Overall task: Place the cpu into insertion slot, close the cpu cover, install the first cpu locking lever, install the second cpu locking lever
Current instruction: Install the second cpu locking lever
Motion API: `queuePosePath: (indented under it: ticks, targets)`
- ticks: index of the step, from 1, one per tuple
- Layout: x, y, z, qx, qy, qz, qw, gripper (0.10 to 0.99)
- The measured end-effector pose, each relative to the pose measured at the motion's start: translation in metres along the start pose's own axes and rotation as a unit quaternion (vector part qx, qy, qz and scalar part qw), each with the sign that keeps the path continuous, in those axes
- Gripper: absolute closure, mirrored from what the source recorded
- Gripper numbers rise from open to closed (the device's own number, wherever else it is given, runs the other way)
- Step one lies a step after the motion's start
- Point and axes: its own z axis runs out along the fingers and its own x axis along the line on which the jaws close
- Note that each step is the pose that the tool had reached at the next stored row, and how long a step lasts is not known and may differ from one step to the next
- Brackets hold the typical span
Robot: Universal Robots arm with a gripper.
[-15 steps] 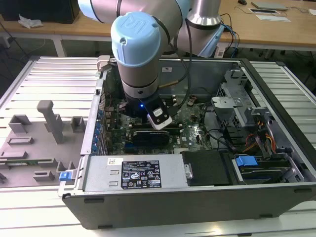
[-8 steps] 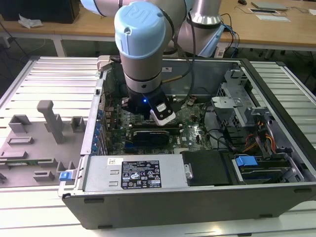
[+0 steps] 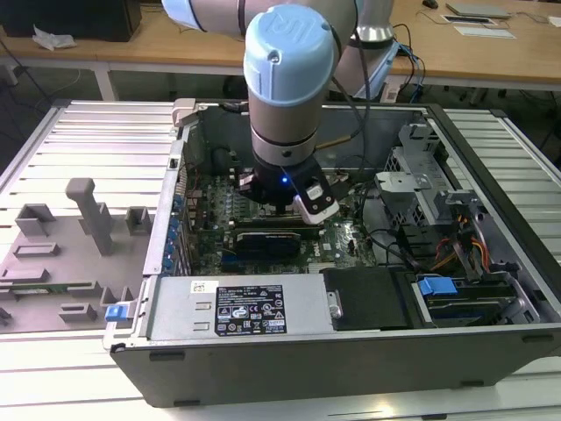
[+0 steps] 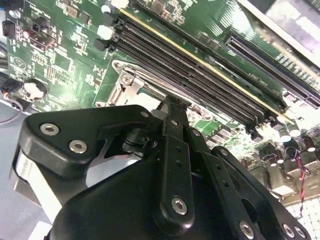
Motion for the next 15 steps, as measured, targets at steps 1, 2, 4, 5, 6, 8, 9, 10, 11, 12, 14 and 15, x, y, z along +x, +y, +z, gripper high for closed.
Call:
queuePosePath:
  ticks: [1,2,4,5,6,8,9,10,11,12,14,15]
  targets:
    - [-0.0009,0.0014,0.0005,0.0034,0.0002,0.000,1.0000,0.980]
    - [-0.0015,0.0029,0.0010,0.0063,0.0003,0.000,1.0000,0.980]
    - [-0.0033,0.0086,0.0028,0.0162,0.0007,-0.001,0.9999,0.980]
    - [-0.0039,0.0109,0.0036,0.0196,0.0009,-0.001,0.9998,0.980]
    - [-0.0051,0.0173,0.0055,0.0284,0.0012,-0.001,0.9996,0.980]
    - [-0.0065,0.0305,0.0096,0.0422,0.0016,-0.002,0.9991,0.980]
    - [-0.0068,0.0356,0.0112,0.0464,0.0017,-0.003,0.9989,0.980]
    - [-0.0069,0.0442,0.0137,0.0576,0.0019,-0.003,0.9983,0.980]
    - [-0.0070,0.0464,0.0127,0.0657,0.0020,-0.004,0.9978,0.980]
    - [-0.0073,0.0496,0.0081,0.0735,0.0022,-0.004,0.9973,0.980]
    - [-0.0078,0.0537,0.0012,0.0788,0.0023,-0.004,0.9969,0.980]
    - [-0.0080,0.0543,0.0003,0.0798,0.0022,-0.005,0.9968,0.980]
